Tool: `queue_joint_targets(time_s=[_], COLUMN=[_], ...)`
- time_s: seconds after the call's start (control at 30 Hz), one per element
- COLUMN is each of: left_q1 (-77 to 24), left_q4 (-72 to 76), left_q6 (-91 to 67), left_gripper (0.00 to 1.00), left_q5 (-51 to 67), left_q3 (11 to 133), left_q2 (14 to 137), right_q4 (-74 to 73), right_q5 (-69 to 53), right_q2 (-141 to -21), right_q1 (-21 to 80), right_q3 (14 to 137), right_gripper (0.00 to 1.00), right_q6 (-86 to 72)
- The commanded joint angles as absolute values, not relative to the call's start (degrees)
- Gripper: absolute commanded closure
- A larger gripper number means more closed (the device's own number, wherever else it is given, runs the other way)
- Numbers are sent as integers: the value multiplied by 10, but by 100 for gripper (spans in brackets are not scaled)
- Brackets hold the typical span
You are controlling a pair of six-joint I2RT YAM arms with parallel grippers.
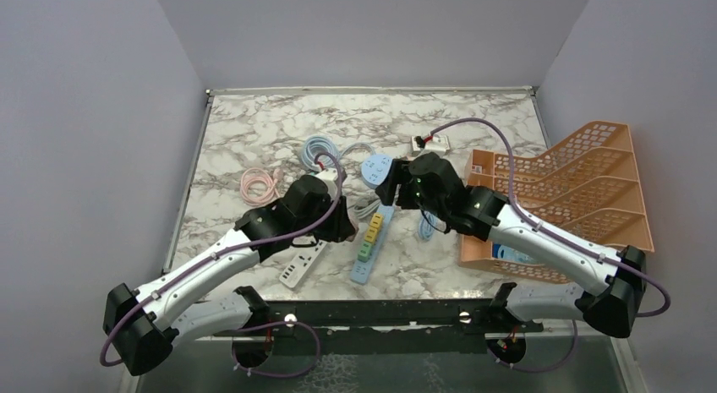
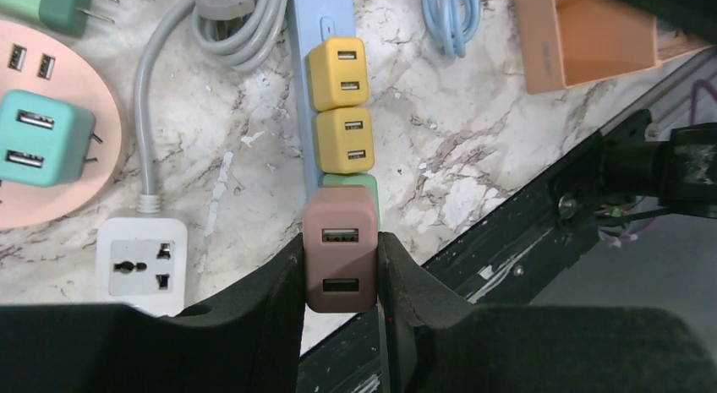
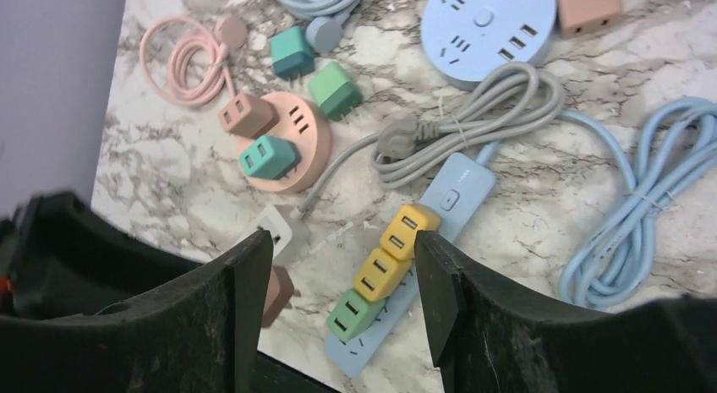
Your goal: Insert the plug
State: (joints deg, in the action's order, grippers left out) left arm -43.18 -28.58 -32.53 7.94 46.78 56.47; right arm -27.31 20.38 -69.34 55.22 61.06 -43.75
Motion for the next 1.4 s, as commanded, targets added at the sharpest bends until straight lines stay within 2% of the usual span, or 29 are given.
queue_joint_targets(time_s=[0.0,0.27,0.5,0.77,0.93,1.37], left_q1=[-503,-607,-660,-687,-687,-687], left_q4=[-300,-308,-306,-270,-194,-148], left_q6=[-381,-455,-463,-467,-470,-426], left_gripper=[100,100,100,100,100,100], left_q5=[-60,-157,-173,-199,-187,-154], left_q3=[461,417,397,367,328,318], left_q2=[575,542,546,559,554,577], right_q4=[-318,-285,-253,-244,-246,-248], right_q5=[129,72,58,50,50,45], right_q2=[-709,-708,-717,-722,-727,-730], right_q1=[490,426,405,395,389,382], right_q3=[630,583,560,538,538,530], right_gripper=[38,40,40,41,41,41], right_q6=[-480,-450,-454,-466,-465,-463])
